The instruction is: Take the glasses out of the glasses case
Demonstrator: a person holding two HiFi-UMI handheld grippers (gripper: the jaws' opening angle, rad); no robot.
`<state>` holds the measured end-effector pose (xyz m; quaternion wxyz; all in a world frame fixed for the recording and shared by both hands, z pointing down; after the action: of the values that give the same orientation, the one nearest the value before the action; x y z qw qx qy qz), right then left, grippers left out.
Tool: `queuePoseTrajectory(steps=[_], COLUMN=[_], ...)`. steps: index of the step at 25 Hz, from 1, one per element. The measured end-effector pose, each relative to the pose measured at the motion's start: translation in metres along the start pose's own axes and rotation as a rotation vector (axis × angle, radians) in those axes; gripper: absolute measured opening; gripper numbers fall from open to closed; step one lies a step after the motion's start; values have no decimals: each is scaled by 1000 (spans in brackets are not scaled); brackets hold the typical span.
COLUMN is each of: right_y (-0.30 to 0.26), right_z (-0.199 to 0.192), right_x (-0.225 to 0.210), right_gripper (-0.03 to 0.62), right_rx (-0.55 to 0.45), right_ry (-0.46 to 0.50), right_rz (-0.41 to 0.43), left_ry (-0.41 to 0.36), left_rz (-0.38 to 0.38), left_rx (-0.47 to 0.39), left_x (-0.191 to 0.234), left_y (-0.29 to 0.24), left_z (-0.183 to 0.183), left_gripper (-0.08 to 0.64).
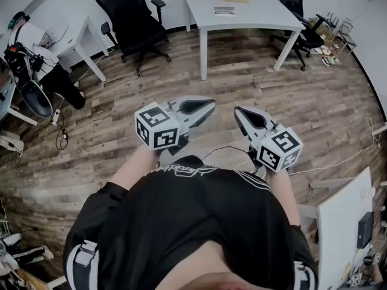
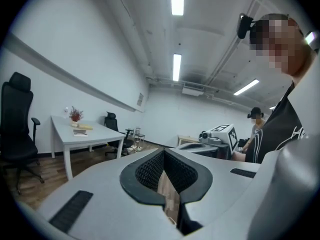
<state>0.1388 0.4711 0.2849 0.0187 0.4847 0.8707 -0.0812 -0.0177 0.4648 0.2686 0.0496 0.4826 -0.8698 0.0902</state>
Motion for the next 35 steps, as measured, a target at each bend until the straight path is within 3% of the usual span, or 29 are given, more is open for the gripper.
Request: queuePoseTrajectory(steps=[4, 8, 15, 24, 35], right_y=[-2, -5, -31, -123, -273], right_z=[-8, -8, -13, 4, 50], right_x=[-10, -26, -81, -195, -371], right_gripper=[8, 9, 9, 9, 9], right_rx=[7, -2, -1, 25, 69], right_ry=[-13, -16, -50, -63, -67], right_rz=[-14, -32, -98, -146, -157], left_ry=[28, 2, 36, 66, 121], left_rz=[-41, -73, -139, -171, -176], left_rx=[33, 41, 25, 48, 61], left_x=[7, 18, 71, 209, 423], left_y=[-15, -36, -79, -143, -223], left_z=[-7, -7, -4, 13, 50], left_gripper=[9, 11, 10, 9, 8])
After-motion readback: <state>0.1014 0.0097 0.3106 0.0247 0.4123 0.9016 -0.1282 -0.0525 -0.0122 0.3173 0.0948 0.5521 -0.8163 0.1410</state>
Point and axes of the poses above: the fingertips, and each gripper's own axes: y backward along the fingers, x to its left, z out of its top, the point moved 6 cm from there along y, backward along the fingers, and after that the axes turned 4 degrees about z, right-handed, at the moved point
